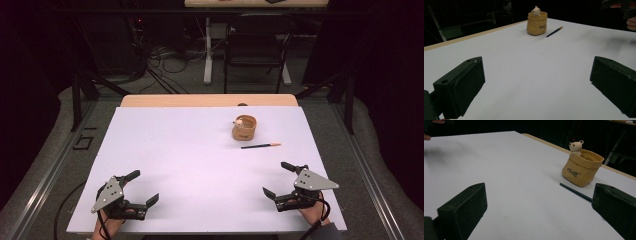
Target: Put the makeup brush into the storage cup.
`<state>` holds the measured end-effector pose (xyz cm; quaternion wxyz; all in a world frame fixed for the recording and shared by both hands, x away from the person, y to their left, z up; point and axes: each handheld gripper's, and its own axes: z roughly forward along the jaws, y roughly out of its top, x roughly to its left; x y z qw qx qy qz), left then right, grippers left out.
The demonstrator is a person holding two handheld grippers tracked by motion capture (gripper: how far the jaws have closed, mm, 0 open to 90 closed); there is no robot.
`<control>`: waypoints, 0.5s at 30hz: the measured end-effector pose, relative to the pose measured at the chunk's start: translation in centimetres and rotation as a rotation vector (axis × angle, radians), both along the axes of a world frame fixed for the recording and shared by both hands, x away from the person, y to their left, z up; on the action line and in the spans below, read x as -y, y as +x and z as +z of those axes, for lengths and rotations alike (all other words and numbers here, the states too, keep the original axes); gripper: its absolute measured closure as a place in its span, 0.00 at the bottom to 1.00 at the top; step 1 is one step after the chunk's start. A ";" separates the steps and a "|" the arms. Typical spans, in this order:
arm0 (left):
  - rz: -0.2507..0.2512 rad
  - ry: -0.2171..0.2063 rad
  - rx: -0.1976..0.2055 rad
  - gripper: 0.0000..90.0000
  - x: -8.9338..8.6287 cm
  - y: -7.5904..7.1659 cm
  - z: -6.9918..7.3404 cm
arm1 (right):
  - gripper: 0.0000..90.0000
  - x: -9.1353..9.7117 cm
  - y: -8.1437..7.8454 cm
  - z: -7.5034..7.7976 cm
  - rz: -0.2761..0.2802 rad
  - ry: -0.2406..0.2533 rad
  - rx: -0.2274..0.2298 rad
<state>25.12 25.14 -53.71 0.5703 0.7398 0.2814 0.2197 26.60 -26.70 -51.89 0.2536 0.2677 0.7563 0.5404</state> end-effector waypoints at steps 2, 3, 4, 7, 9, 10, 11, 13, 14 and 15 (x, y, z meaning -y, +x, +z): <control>0.000 -0.004 -0.003 0.00 0.0 0.0 0.0 | 0.00 0.0 0.2 0.0 0.002 -0.004 -0.002; 0.000 -0.004 -0.003 0.00 0.0 0.0 0.0 | 0.00 0.0 0.3 0.0 0.002 -0.004 -0.003; 0.001 -0.004 -0.004 0.00 -0.1 0.0 0.0 | 0.00 0.0 0.4 -0.1 0.001 -0.005 -0.004; -0.001 -0.007 -0.005 0.00 0.0 0.1 0.0 | 0.00 0.0 0.8 -0.2 0.004 -0.008 -0.008; -0.004 -0.003 -0.005 0.00 0.0 0.1 0.0 | 0.00 -0.1 1.0 -0.2 0.007 -0.013 -0.010; -0.005 -0.005 -0.005 0.00 0.0 0.1 0.0 | 0.00 -0.1 1.2 -0.2 0.009 -0.015 -0.015; -0.005 -0.007 -0.006 0.00 0.0 0.1 0.0 | 0.00 -0.1 1.4 -0.3 0.011 -0.016 -0.021; -0.001 -0.009 -0.004 0.00 -0.1 0.0 0.0 | 0.00 -0.1 1.7 -0.4 0.012 -0.016 -0.024; 0.000 -0.009 -0.004 0.00 -0.1 0.0 0.0 | 0.00 -0.1 1.8 -0.4 0.007 -0.022 -0.026; 0.000 -0.008 -0.005 0.00 -0.2 0.0 0.0 | 0.00 -0.1 1.9 -0.4 0.008 -0.018 -0.027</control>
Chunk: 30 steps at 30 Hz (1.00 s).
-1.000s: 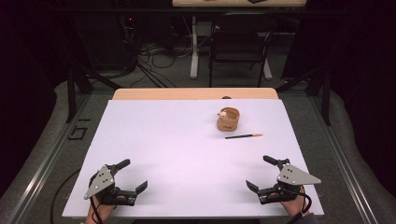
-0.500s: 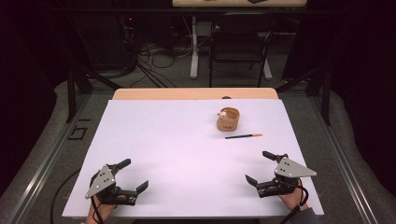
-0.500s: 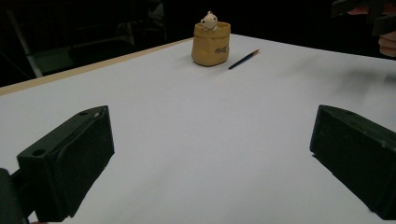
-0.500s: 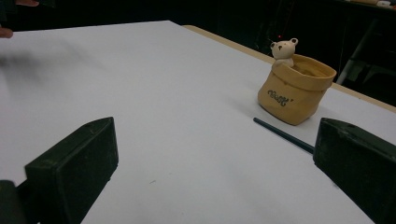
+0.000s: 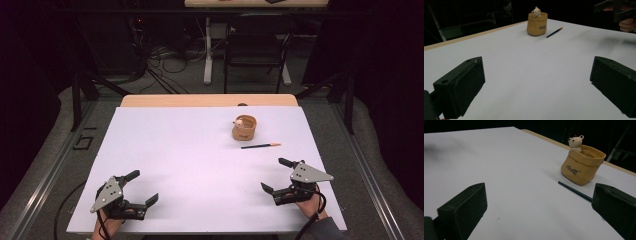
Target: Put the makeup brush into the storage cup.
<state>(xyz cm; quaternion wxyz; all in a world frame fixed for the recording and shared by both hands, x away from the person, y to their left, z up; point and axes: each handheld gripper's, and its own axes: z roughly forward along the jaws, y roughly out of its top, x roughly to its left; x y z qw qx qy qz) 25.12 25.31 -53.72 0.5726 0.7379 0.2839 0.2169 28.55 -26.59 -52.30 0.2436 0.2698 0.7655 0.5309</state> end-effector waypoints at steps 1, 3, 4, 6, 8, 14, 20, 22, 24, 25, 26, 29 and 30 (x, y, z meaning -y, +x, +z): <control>-0.002 0.001 0.000 0.00 0.0 0.0 0.0 | 0.00 0.0 0.2 0.0 -0.001 0.003 0.000; -0.003 -0.001 0.000 0.00 -0.1 0.0 0.0 | 0.00 0.0 0.5 -0.1 0.000 0.006 0.000; -0.003 -0.002 0.000 0.00 -0.1 0.0 0.0 | 0.00 0.0 0.6 -0.1 -0.002 -0.004 -0.002; -0.004 -0.001 0.001 0.00 -0.1 0.0 0.0 | 0.00 0.0 0.9 -0.2 0.001 -0.007 -0.010; -0.004 -0.002 0.001 0.00 0.0 -0.1 0.0 | 0.00 0.0 1.2 -0.2 0.006 -0.010 -0.012; -0.003 0.001 0.001 0.00 0.0 -0.1 0.0 | 0.00 0.0 1.9 -0.2 0.006 -0.010 -0.018; -0.004 -0.004 0.001 0.00 0.0 -0.1 0.1 | 0.00 -0.1 3.1 -0.4 0.017 -0.027 -0.039; -0.007 -0.003 0.000 0.00 0.0 -0.1 0.1 | 0.00 -0.1 3.8 -0.4 0.024 -0.025 -0.061; -0.007 -0.002 0.000 0.00 -0.1 -0.1 0.0 | 0.00 -0.1 4.0 -0.5 0.024 -0.026 -0.060; -0.002 0.000 -0.001 0.00 -0.1 -0.1 0.0 | 0.00 -0.2 4.5 -0.5 0.032 -0.032 -0.064; -0.002 0.000 -0.001 0.00 -0.1 -0.1 0.0 | 0.00 -0.2 4.5 -0.5 0.032 -0.032 -0.064; 0.000 -0.002 -0.002 0.00 -0.1 -0.1 0.0 | 0.00 -0.4 5.2 -0.4 0.042 -0.042 -0.063; 0.000 -0.002 -0.002 0.00 -0.1 -0.1 0.0 | 0.00 -0.4 5.2 -0.4 0.042 -0.042 -0.063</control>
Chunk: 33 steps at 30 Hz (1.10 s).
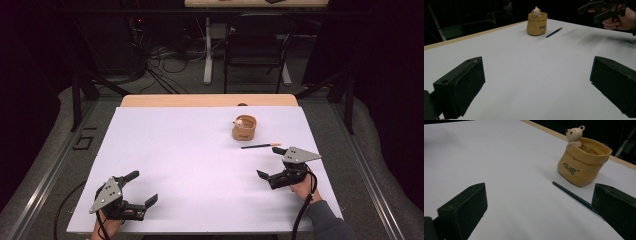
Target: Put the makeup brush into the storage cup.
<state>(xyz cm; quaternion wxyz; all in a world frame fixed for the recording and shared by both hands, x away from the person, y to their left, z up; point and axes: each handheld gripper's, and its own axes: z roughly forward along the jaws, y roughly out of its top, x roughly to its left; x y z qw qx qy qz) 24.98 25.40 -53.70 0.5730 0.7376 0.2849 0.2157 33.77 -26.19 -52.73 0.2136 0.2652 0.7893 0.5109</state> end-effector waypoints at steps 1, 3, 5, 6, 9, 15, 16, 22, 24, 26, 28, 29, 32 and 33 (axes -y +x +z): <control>-0.007 -0.002 -0.001 0.00 0.0 0.0 0.0 | 0.00 -0.1 0.4 -0.2 0.007 -0.017 -0.004; -0.001 0.000 0.000 0.00 0.0 0.0 0.0 | 0.00 -0.2 0.5 -0.3 0.011 -0.023 -0.003; -0.001 0.001 0.000 0.00 0.0 0.0 0.0 | 0.00 -0.2 1.1 -0.3 0.023 -0.029 -0.023; -0.001 0.001 0.000 0.00 0.0 0.0 0.0 | 0.00 -0.2 1.3 -0.2 0.023 -0.027 -0.027; -0.005 -0.001 -0.001 0.00 0.0 0.0 0.0 | 0.00 0.0 2.3 0.4 0.026 -0.051 -0.041; -0.004 -0.006 0.003 0.00 -0.1 0.0 0.0 | 0.00 0.4 3.5 0.4 0.046 -0.097 -0.062; -0.004 -0.006 0.003 0.00 -0.1 0.0 0.0 | 0.00 0.4 3.5 0.4 0.046 -0.097 -0.062; -0.013 -0.002 -0.001 0.00 0.0 0.0 0.0 | 0.00 0.5 4.4 1.0 0.062 -0.142 -0.075; -0.008 -0.006 -0.001 0.00 0.0 0.0 0.0 | 0.00 0.6 5.0 1.3 0.082 -0.175 -0.102; -0.007 -0.005 0.000 0.00 0.0 0.0 0.0 | 0.02 0.7 5.2 1.7 0.080 -0.186 -0.100; -0.012 -0.006 -0.002 0.00 0.0 0.0 0.0 | 0.02 0.7 5.4 1.9 0.083 -0.215 -0.102; -0.012 -0.006 -0.002 0.00 0.0 0.0 0.0 | 0.03 0.7 5.6 2.1 0.085 -0.225 -0.108; -0.013 -0.005 -0.001 0.00 0.0 0.0 0.0 | 0.02 0.9 6.0 2.6 0.096 -0.242 -0.106; -0.012 -0.006 -0.001 0.00 0.0 0.0 0.0 | 0.02 0.9 6.2 2.7 0.104 -0.244 -0.114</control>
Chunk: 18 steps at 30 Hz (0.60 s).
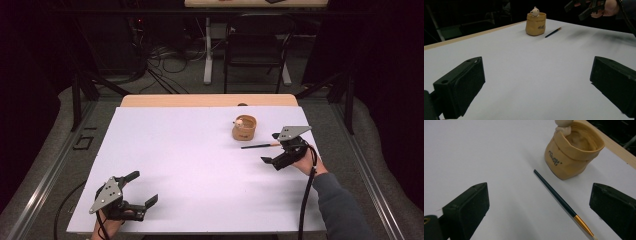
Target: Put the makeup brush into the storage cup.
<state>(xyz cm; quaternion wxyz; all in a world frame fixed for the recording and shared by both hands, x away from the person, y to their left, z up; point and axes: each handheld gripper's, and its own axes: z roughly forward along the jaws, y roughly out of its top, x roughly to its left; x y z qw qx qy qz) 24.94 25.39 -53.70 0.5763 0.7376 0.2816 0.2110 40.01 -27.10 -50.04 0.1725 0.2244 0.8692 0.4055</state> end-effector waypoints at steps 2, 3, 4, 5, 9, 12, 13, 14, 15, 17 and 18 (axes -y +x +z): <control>0.001 0.001 0.001 0.00 0.0 0.0 0.0 | 0.02 0.1 0.4 0.3 0.006 -0.028 -0.011; 0.001 0.001 0.001 0.00 0.0 0.0 0.0 | 0.01 0.1 0.6 0.5 0.008 -0.043 -0.015; 0.004 0.002 0.002 0.00 0.0 0.0 0.0 | 0.01 0.0 0.7 0.6 0.014 -0.058 -0.014; 0.000 0.001 0.001 0.00 0.0 0.0 0.0 | 0.00 0.1 0.9 0.7 0.013 -0.072 -0.023; -0.005 -0.002 0.000 0.00 0.0 0.0 0.0 | 0.00 0.1 1.4 1.2 0.024 -0.097 -0.023; -0.005 -0.002 0.000 0.00 0.0 0.0 0.0 | 0.00 -0.1 2.1 1.6 0.046 -0.145 -0.035; -0.004 -0.001 0.000 0.00 0.0 0.0 0.0 | 0.00 -0.1 2.3 1.7 0.048 -0.160 -0.040; -0.003 -0.003 0.002 0.00 0.0 0.0 0.0 | 0.00 -0.2 2.4 1.7 0.050 -0.158 -0.026; -0.001 -0.005 0.003 0.00 0.0 0.0 0.0 | 0.00 -0.2 2.5 1.8 0.061 -0.182 -0.037; -0.001 -0.004 0.004 0.00 0.0 0.0 0.0 | 0.00 -0.3 2.7 1.9 0.066 -0.193 -0.049; -0.006 0.002 -0.002 0.00 0.0 0.0 0.0 | 0.00 -0.3 3.1 2.1 0.078 -0.206 -0.052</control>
